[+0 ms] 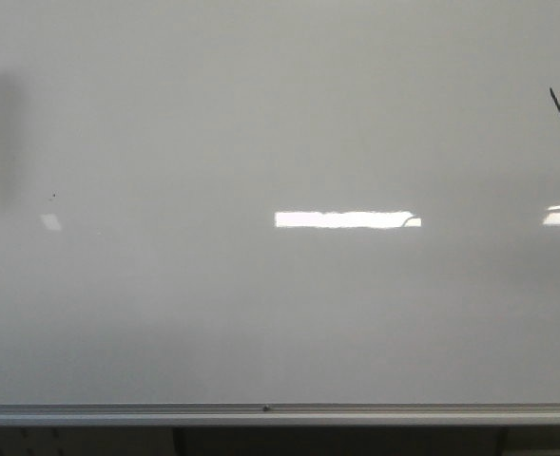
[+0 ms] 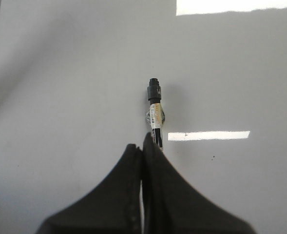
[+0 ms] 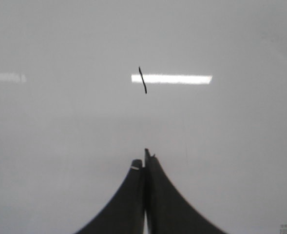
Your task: Write number 1 on whiteboard
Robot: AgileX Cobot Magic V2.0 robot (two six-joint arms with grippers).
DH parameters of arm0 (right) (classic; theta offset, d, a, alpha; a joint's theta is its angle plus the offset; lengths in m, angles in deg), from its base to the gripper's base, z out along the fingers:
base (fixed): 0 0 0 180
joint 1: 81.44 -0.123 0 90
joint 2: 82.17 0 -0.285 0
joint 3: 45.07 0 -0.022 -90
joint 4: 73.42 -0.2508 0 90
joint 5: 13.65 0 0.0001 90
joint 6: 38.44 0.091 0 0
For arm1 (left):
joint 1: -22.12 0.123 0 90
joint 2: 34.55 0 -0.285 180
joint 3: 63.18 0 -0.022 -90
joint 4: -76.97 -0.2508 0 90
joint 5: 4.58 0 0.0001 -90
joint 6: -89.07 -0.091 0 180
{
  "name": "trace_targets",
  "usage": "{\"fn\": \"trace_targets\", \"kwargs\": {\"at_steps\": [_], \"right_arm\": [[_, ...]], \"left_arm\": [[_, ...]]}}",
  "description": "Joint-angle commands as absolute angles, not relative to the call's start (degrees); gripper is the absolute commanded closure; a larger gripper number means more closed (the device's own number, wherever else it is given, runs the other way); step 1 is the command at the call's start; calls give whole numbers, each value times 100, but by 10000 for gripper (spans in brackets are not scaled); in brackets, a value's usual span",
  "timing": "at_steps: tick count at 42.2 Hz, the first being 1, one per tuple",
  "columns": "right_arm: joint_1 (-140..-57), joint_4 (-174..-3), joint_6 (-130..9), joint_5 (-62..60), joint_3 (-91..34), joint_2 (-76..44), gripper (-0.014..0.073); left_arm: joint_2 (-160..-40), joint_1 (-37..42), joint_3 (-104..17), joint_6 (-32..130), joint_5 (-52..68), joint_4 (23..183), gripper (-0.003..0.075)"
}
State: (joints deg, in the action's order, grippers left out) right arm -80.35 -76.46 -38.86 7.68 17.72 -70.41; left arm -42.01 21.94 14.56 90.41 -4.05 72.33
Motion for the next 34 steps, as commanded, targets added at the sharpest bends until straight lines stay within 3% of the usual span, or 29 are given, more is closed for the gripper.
{"fn": "trace_targets", "kwargs": {"at_steps": [1,13,34], "right_arm": [[-7990,-7695,-3962,-757,2134,-7176,689],[-7984,-7727,-3962,-2442,3262,-7596,689],[-7977,-7731,-3962,-1922,3239,-7601,689]], "left_arm": [[-4101,2200,1590,9064,-865,7274,741],[-4101,2200,1590,9064,-865,7274,741],[-4101,2200,1590,9064,-865,7274,741]]}}
